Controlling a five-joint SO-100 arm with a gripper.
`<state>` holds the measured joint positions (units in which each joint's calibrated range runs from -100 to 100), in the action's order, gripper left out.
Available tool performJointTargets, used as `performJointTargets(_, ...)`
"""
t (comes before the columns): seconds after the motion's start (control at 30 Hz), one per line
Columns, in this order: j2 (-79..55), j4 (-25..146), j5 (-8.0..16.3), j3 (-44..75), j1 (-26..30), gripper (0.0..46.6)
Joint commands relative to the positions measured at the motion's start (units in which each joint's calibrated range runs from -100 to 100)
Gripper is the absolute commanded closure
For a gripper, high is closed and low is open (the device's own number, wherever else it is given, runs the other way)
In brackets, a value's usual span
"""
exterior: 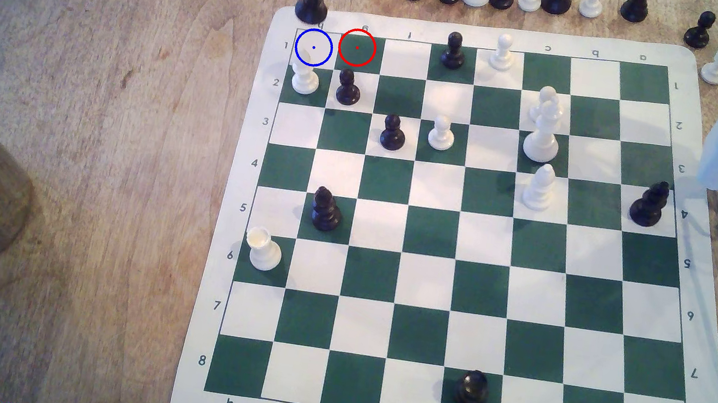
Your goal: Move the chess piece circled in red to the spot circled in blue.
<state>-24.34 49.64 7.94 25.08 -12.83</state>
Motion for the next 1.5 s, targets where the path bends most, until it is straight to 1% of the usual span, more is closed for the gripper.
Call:
performJointTargets(0.0,-0.2,-0.8,0.2,8.4,0.4,45.2)
performJointTargets(0.37,-5.3,0.1,0.1,11.4,-0.4,45.4)
performJointTargets(1.07,-7.8,0.2,0.5,10.8,-0.4,45.1)
performJointTargets(1.2,-8.3,0.2,0.5,10.8,-0.4,44.4)
performJointTargets(1.37,-8.7,0.2,0.5,10.7,-0.3,42.3)
performJointTargets(1.4,-8.7,0.3,0.5,10.7,-0.3,39.7)
performJointTargets(1.47,-8.5,0.6,0.5,10.7,-0.3,32.2)
